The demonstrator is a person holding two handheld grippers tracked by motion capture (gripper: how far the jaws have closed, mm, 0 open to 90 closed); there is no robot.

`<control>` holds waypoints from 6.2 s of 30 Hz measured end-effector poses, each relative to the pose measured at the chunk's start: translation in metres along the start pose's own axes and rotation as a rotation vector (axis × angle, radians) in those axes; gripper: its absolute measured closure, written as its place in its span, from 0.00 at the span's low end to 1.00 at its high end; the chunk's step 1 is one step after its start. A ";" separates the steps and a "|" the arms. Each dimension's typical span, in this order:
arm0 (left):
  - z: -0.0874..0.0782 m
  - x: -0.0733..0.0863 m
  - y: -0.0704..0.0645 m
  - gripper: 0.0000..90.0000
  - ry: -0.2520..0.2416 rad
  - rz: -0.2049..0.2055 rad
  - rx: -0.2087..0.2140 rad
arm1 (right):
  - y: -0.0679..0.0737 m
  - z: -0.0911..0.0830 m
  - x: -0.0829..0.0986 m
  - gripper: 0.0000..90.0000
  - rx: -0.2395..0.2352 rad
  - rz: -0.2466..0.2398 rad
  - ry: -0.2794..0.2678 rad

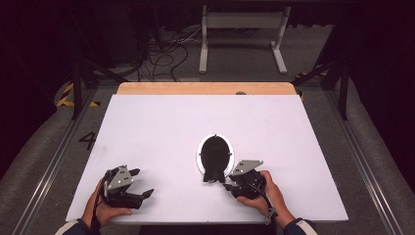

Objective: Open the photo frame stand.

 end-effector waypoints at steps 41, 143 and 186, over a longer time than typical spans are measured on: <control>0.013 -0.005 -0.004 0.16 0.027 0.019 0.029 | 0.007 0.007 -0.016 0.46 -0.258 0.275 -0.050; 0.113 -0.129 -0.003 0.26 -0.142 -0.115 0.485 | -0.003 0.008 -0.033 0.64 -0.331 0.219 -0.266; 0.098 -0.144 -0.009 0.82 -0.210 0.114 0.252 | -0.011 -0.002 -0.039 0.82 -0.323 0.269 -0.282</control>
Point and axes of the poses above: each handheld gripper's, and its own axes: z roughly forward along the jaws, x roughly out of its underside, y roughly to its left, the point moved 9 cm from there along z, roughly forward along the jaws, and after that the axes turned 12 degrees about x, right-handed, at the moved point
